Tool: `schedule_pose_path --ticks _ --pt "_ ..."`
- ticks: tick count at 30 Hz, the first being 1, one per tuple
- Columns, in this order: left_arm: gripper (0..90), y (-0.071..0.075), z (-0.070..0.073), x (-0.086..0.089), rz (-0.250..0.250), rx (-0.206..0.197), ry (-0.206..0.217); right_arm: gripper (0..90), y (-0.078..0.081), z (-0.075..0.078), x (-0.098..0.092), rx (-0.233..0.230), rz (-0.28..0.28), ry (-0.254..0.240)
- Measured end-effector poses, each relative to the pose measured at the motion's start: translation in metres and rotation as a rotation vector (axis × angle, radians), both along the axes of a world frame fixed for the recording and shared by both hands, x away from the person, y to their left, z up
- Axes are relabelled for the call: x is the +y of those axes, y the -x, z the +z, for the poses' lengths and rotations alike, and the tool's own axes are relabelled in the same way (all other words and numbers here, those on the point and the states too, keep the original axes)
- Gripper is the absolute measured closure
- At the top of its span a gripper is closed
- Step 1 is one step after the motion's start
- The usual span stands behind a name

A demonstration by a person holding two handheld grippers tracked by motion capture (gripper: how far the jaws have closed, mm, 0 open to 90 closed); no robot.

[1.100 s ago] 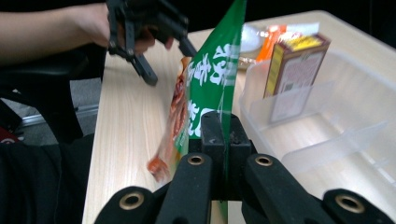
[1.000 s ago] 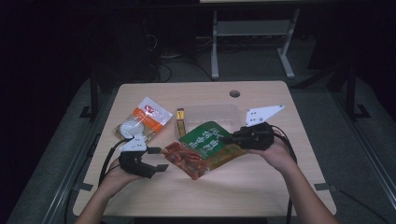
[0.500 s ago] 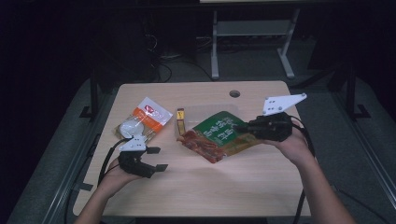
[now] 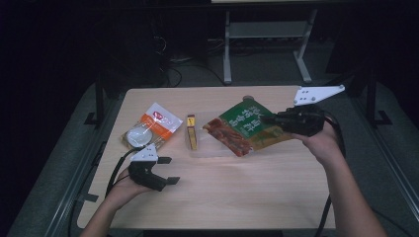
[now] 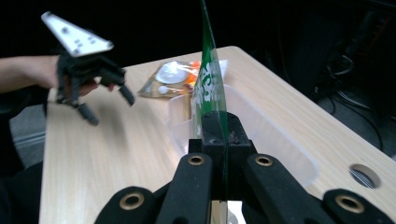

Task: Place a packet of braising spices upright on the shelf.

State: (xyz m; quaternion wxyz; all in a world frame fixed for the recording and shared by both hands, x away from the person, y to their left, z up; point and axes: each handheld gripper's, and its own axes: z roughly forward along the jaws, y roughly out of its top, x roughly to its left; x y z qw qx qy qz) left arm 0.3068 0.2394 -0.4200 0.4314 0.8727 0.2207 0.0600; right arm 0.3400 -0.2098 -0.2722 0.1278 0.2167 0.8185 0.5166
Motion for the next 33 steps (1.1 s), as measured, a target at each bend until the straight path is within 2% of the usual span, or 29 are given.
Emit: schedule_pose_path --ticks 4,13,16,20,28,33 --pt "17.6 0.001 -0.002 -0.002 -0.013 0.000 -0.019 90.0 -0.013 0.009 -0.006 0.002 -0.078 0.008" --pt "17.5 0.001 -0.004 -0.003 -0.016 0.004 -0.020 90.0 -0.026 0.020 -0.004 -0.021 -0.135 0.024" --pt "17.4 0.001 -0.005 -0.004 -0.021 0.005 -0.027 90.0 -0.030 0.019 -0.001 -0.022 -0.158 0.047" --pt "17.3 0.001 -0.006 -0.005 -0.025 0.002 -0.031 90.0 -0.039 0.014 0.002 -0.002 -0.187 0.046" --pt "17.3 0.002 -0.007 -0.006 -0.023 0.011 -0.032 90.0 -0.046 0.007 0.007 0.030 -0.227 0.063" --pt "17.1 0.002 -0.007 -0.006 -0.030 0.003 -0.038 90.0 -0.050 0.002 0.011 0.043 -0.238 0.070"
